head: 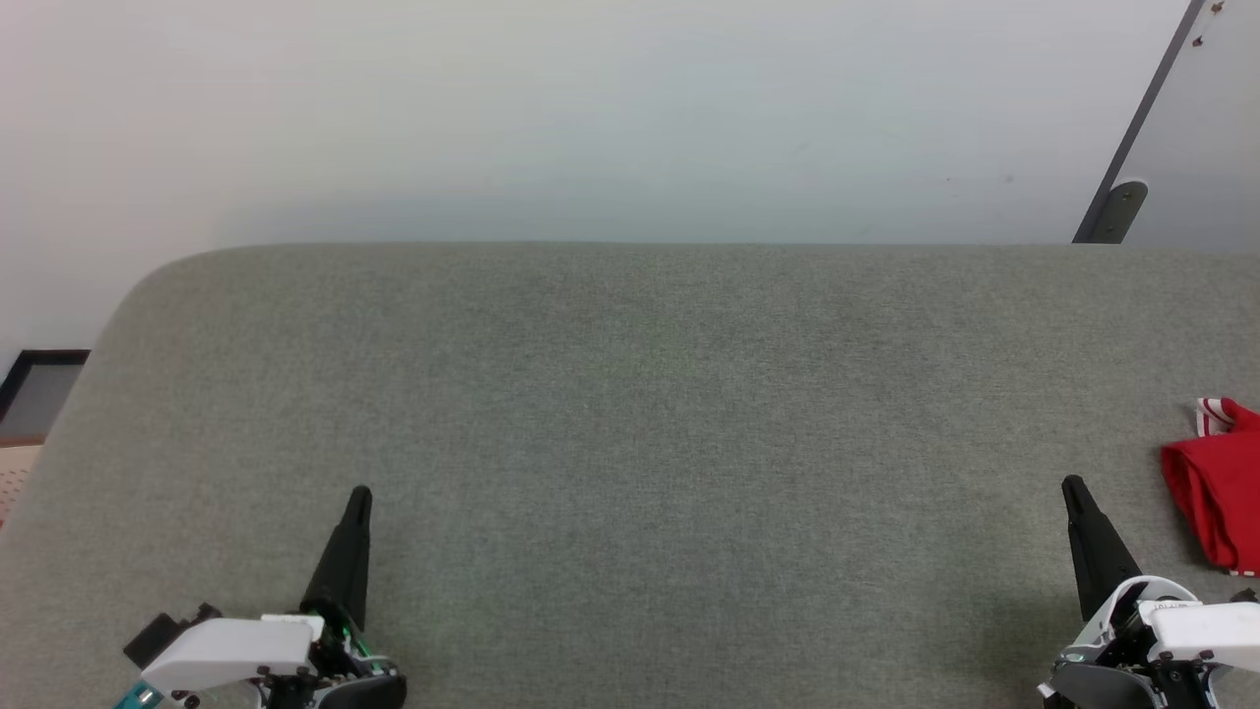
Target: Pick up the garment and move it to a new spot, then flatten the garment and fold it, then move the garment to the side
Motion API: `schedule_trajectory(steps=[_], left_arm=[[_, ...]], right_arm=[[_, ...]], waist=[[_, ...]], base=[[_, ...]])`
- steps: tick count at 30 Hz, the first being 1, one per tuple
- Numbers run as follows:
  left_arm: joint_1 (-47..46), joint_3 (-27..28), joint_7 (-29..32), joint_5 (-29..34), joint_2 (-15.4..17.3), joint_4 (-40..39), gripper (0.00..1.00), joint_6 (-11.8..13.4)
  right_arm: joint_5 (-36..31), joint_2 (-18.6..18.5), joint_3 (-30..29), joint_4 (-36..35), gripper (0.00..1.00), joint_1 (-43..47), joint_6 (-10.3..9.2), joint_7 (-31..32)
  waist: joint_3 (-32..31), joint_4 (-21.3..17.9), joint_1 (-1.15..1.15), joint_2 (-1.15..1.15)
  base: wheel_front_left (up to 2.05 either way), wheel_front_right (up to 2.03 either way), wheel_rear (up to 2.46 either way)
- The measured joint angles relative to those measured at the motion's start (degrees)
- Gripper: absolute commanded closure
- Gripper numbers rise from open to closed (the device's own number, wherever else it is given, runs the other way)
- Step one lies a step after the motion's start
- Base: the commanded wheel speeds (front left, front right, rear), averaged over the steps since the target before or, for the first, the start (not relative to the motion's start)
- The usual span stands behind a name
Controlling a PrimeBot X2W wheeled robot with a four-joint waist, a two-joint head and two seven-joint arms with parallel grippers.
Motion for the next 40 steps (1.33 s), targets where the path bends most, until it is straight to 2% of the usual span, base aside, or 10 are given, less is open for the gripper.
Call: schedule_trajectory(steps=[40], left_arm=[[0.0, 0.2, 0.2, 0.0, -0.1, 0.0, 1.0, 0.0]], right_arm=[[0.0, 0.0, 0.0, 0.0, 1.0, 0.0, 0.0, 0.0]], waist=[[0.0, 0.0, 0.0, 0.0]], base=[[0.0, 0.0, 0.0]])
